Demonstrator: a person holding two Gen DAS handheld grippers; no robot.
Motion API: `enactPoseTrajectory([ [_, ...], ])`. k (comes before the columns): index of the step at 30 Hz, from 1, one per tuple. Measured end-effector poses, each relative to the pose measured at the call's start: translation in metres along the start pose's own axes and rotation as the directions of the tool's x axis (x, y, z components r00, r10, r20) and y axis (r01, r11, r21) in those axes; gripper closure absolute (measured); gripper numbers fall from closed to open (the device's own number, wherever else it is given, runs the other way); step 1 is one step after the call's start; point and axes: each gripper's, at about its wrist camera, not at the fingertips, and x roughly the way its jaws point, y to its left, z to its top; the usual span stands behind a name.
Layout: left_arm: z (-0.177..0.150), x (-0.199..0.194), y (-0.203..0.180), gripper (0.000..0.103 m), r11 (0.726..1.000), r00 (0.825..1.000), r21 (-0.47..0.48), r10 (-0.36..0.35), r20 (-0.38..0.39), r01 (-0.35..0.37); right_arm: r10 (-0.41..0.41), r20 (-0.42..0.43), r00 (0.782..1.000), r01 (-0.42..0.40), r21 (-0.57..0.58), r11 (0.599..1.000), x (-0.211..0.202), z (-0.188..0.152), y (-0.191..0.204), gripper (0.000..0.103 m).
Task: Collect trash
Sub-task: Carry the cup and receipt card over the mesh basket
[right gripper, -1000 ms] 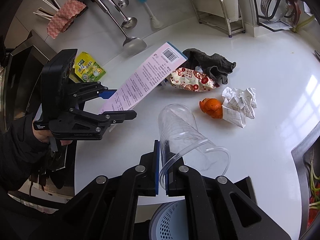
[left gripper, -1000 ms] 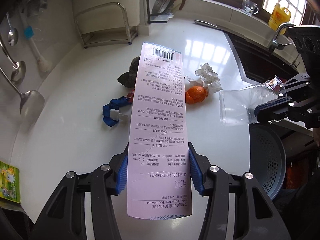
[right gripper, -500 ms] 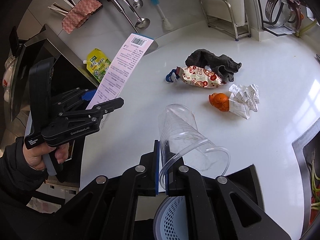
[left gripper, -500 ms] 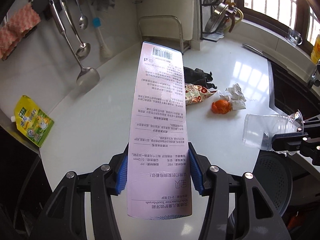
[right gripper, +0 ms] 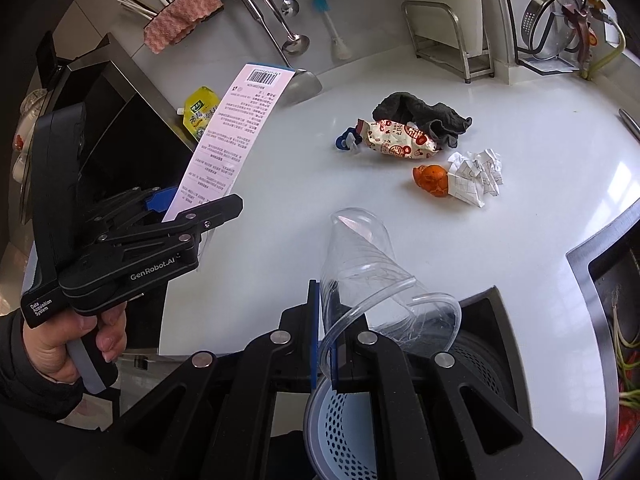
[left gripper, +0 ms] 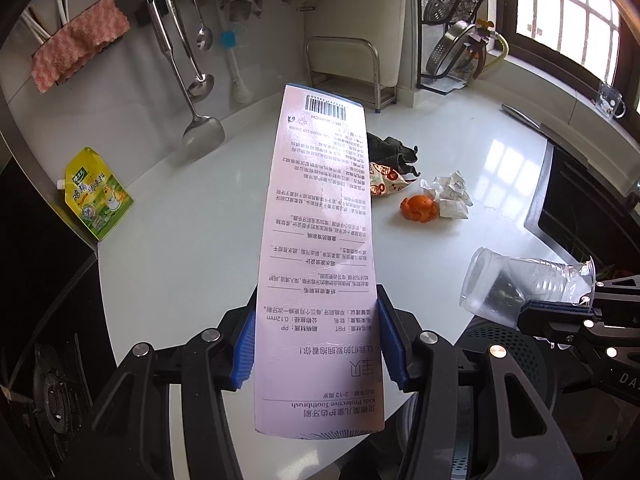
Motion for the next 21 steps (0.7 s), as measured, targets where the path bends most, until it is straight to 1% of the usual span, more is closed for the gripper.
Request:
enactPoseTrajectory([
  [9,-0.019,-0.011,-0.032,0.053,1.000,0.999,-0.009,-0.028,-0.022,0.028,-0.007,-0.002,1.000,0.007,-0.002,1.000,-0.021,-0.022,-0.008,0.099],
  [21,-0.036,-0.028,-0.071,0.053,0.998,0.998,-0.003,-0.060,-0.021,0.060,-0.014,-0.006,1.000,0.015,0.009,1.000,-0.050,-0.052,-0.023,0.099],
])
